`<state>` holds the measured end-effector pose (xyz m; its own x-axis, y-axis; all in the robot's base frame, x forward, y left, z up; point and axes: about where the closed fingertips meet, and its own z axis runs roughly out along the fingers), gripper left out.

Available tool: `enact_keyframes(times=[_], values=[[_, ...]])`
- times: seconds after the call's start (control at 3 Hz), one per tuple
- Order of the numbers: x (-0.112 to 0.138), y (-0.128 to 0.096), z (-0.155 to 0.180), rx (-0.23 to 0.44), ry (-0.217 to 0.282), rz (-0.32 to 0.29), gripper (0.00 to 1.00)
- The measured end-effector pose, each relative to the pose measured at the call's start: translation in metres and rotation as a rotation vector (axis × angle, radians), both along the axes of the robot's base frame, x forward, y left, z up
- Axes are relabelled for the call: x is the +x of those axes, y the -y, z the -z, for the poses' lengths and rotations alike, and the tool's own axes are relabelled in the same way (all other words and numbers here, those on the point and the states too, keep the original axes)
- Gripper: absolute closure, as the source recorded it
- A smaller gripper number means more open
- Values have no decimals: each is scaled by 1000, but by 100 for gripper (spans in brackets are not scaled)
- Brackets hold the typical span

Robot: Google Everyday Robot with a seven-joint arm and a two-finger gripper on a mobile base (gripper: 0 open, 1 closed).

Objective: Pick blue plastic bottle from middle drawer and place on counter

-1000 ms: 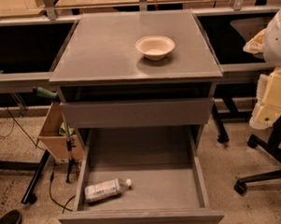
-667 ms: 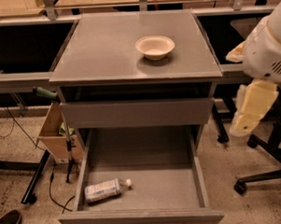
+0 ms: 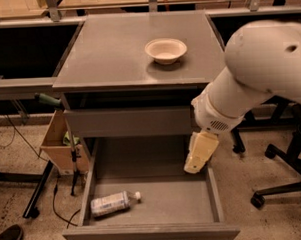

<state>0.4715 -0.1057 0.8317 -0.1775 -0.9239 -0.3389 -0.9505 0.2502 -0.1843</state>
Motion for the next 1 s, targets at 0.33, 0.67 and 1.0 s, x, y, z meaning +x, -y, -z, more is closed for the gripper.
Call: enact_keyframes(times=[0.33, 0.67, 1.0], values=[[26, -41, 75, 46, -29, 39, 0], [42, -47, 69, 89, 28, 72, 0], [46, -51, 71, 99, 34, 60, 0]])
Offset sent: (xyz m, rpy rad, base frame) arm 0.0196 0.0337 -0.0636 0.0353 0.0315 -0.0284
